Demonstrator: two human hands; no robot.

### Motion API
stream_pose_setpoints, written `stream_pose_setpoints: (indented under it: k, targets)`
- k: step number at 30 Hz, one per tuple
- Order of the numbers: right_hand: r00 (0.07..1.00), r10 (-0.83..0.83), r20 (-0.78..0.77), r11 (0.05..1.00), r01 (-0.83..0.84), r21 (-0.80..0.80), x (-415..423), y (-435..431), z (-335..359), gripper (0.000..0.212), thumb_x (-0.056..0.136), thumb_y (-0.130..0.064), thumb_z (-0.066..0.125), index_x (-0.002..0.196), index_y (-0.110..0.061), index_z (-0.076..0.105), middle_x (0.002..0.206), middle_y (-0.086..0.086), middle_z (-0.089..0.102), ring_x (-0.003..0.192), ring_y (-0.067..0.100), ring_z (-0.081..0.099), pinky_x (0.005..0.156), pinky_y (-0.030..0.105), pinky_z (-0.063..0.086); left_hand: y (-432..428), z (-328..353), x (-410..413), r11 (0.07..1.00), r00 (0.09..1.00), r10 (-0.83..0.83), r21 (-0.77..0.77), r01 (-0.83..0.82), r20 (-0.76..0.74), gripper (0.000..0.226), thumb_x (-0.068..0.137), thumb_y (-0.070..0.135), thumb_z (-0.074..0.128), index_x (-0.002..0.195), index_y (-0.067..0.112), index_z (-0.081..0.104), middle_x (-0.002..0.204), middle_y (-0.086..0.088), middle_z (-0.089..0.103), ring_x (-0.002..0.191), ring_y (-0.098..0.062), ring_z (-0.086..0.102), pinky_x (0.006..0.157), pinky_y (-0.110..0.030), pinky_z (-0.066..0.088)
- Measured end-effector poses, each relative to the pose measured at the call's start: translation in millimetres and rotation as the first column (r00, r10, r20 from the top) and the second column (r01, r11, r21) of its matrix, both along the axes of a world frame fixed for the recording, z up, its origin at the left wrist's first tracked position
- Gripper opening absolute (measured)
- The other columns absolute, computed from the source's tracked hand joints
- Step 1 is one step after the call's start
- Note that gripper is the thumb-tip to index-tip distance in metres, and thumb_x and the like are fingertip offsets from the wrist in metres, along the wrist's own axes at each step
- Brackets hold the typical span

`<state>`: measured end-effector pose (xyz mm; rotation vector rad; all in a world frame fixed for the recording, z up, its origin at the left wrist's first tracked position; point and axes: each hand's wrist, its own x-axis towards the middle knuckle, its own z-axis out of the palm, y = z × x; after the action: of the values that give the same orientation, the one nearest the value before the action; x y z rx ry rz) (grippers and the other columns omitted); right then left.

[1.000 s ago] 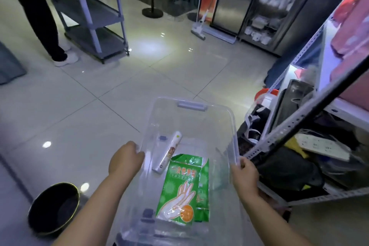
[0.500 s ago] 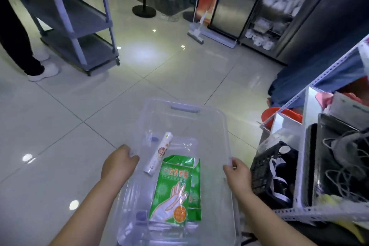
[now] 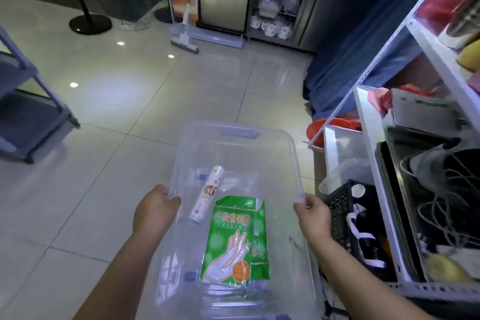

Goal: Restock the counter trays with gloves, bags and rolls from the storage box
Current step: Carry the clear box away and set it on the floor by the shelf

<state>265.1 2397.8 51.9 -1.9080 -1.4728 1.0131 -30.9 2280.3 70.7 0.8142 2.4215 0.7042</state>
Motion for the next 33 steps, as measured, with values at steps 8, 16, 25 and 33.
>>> stream_pose_setpoints:
  k: [8, 16, 25, 33]
  targets:
    - [0.98, -0.166, -0.111, 0.986, 0.164, -0.026, -12, 167, -18, 0.017, 0.076, 0.003, 0.059, 0.078, -0.014, 0.062, 0.064, 0.003, 0.058, 0.053, 0.012, 0.047, 0.046, 0.012, 0.038, 203, -2, -18, 0.991, 0.99, -0.134, -0.009, 0.133, -0.049, 0.018, 0.08, 0.017, 0.062, 0.094, 0.006, 0.062, 0.089, -0.014, 0.064, 0.074, -0.027, 0.053, 0.068, -0.03, 0.036]
    - [0.972, -0.227, -0.062, 0.973, 0.223, -0.063, -5, 312, -14, 0.01, 0.076, 0.0, 0.06, 0.082, -0.005, 0.066, 0.072, 0.012, 0.064, 0.063, 0.023, 0.053, 0.062, 0.029, 0.043, 373, -8, -27, 0.971, 0.971, -0.238, -0.012, 0.238, 0.018, 0.02, 0.079, 0.02, 0.063, 0.095, 0.008, 0.061, 0.09, -0.013, 0.065, 0.079, -0.029, 0.058, 0.069, -0.031, 0.037]
    - [0.89, -0.45, 0.069, 0.882, 0.456, -0.124, 1, 448, -40, 0.009, 0.079, -0.004, 0.063, 0.079, -0.013, 0.062, 0.056, -0.007, 0.054, 0.05, 0.01, 0.046, 0.049, 0.023, 0.039, 591, -58, -34, 0.846, 0.841, -0.504, -0.088, 0.527, 0.196, 0.017, 0.079, 0.023, 0.062, 0.089, 0.011, 0.058, 0.08, -0.008, 0.065, 0.077, -0.03, 0.064, 0.066, -0.03, 0.041]
    - [0.763, -0.638, 0.104, 0.726, 0.641, -0.25, -10, 550, -107, 0.015, 0.079, 0.001, 0.058, 0.093, 0.0, 0.064, 0.061, 0.002, 0.052, 0.055, 0.017, 0.044, 0.057, 0.025, 0.038, 739, -127, -33, 0.705, 0.725, -0.653, -0.174, 0.688, 0.219, 0.017, 0.083, 0.022, 0.061, 0.074, 0.017, 0.046, 0.069, -0.002, 0.056, 0.064, -0.025, 0.059, 0.054, -0.027, 0.033]
